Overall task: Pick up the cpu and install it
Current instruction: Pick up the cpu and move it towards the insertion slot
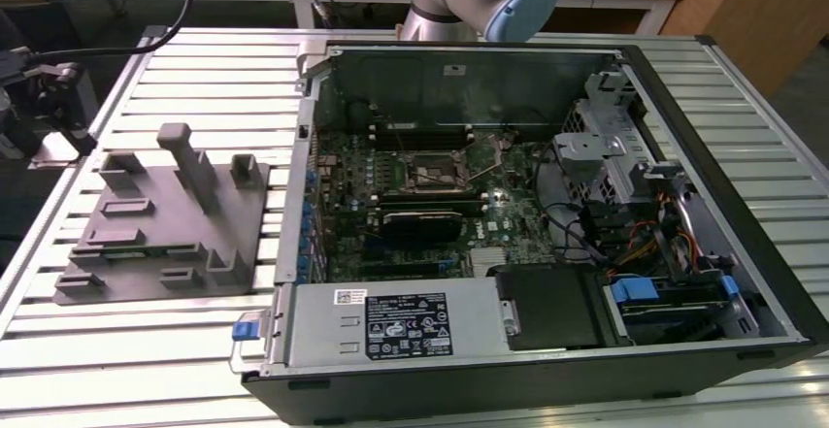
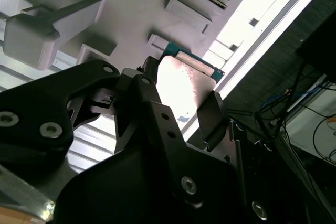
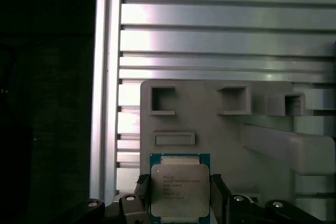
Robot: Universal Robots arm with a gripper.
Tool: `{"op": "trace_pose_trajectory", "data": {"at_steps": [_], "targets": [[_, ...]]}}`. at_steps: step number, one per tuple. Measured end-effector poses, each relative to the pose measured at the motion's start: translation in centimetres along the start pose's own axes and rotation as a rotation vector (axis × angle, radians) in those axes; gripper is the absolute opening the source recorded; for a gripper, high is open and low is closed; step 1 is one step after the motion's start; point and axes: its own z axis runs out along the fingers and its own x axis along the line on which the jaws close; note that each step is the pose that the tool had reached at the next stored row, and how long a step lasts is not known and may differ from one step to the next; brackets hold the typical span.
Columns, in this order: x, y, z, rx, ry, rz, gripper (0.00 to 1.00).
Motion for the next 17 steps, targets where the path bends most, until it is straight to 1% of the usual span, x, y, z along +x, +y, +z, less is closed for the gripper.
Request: {"op": "trace_pose_trajectory", "data": {"at_steps": [5,17], "targets": [[0.0,0.02,-0.5,0.0,0.0,0.0,0.54],[-0.01,0.07,-1.41,0.0,0.0,0.0,0.54]]}}
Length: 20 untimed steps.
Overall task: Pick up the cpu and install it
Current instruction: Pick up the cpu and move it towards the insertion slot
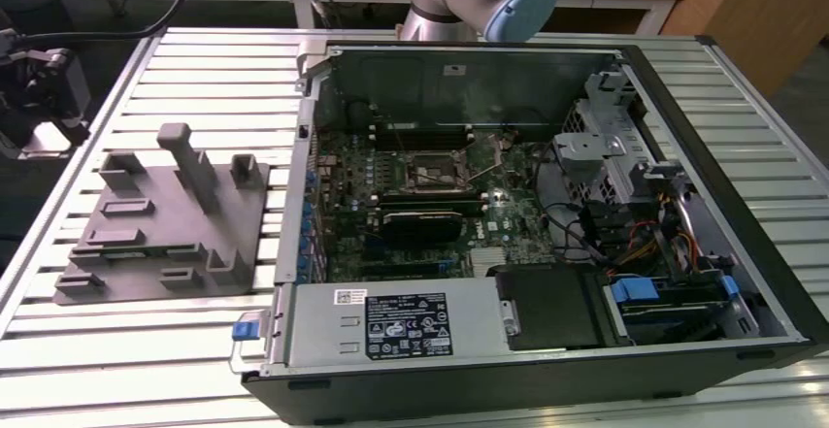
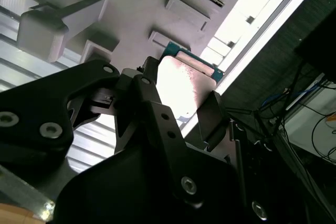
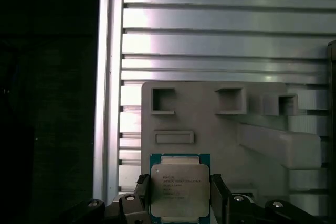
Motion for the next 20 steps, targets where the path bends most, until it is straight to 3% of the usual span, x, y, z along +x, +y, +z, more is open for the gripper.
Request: {"op": "trace_pose_trajectory", "data": {"at_steps": [16,20], "targets": [[0.18,0.13,-1.93,0.0,-0.001,0.0,0.54],[0.26,0.24,-2.74,0.0,-0.0039,0.0,0.54]]}}
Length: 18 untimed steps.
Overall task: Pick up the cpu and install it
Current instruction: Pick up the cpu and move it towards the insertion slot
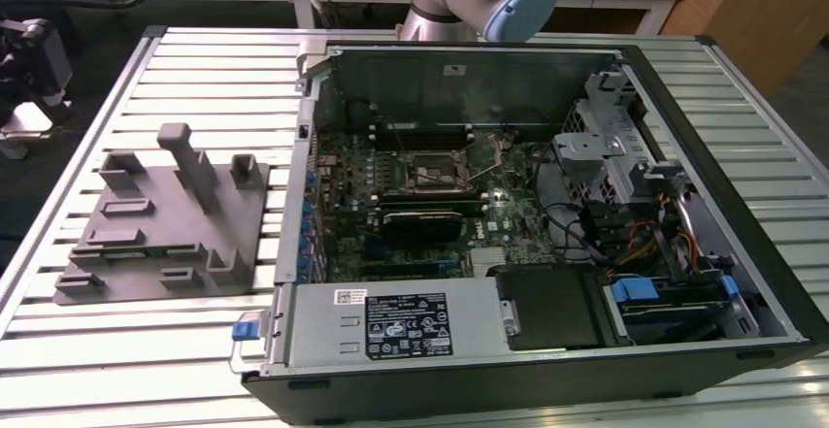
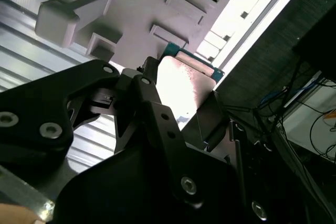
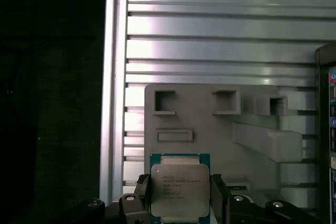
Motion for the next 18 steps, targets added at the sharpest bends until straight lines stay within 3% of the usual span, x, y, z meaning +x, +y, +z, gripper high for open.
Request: {"op": "trace_pose_trajectory", "data": {"at_steps": [13,18], "targets": [[0.04,0.45,-3.72,0.0,-0.0095,0.0,0.54],[0.06,0.48,-4.02,-0.0001,-0.011,0.0,0.54]]}}
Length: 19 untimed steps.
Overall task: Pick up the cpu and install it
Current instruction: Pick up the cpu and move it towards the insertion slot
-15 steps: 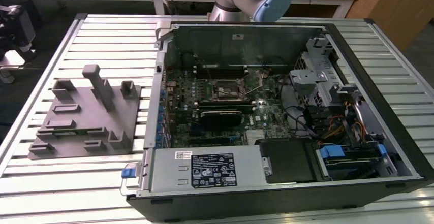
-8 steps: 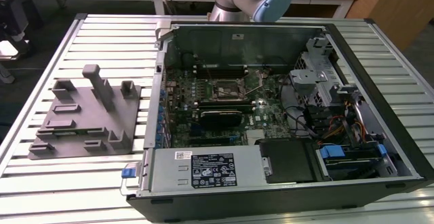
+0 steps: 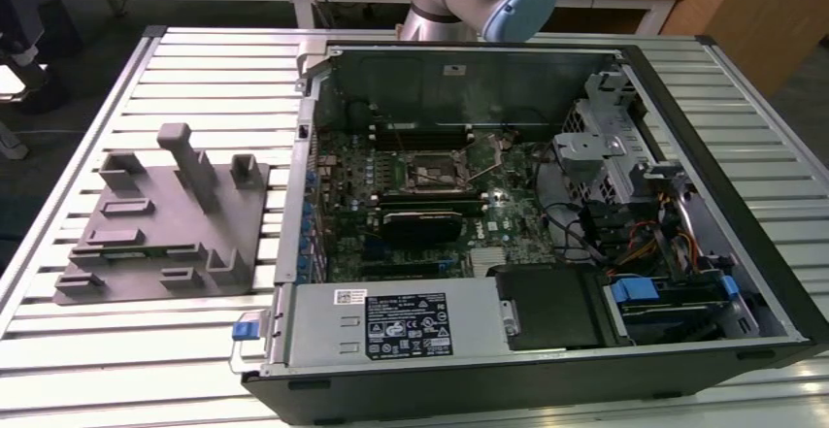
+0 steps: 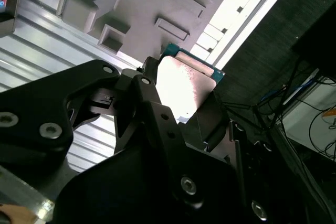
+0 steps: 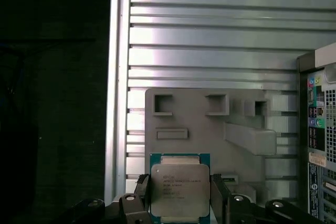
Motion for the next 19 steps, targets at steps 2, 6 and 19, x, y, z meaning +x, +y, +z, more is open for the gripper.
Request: {"op": "trace_pose_trajectory", "data": {"at_steps": [2,6,19], "targets": [[0.0,0.0,-0.01,0.0001,0.0001,0.0,0.54],[-0.19,0.0,-0.01,0.0001,0.0001,0.0,0.54],[-2.49,-0.01,0.05,0.0001,0.0003,0.0,0.54]]}}
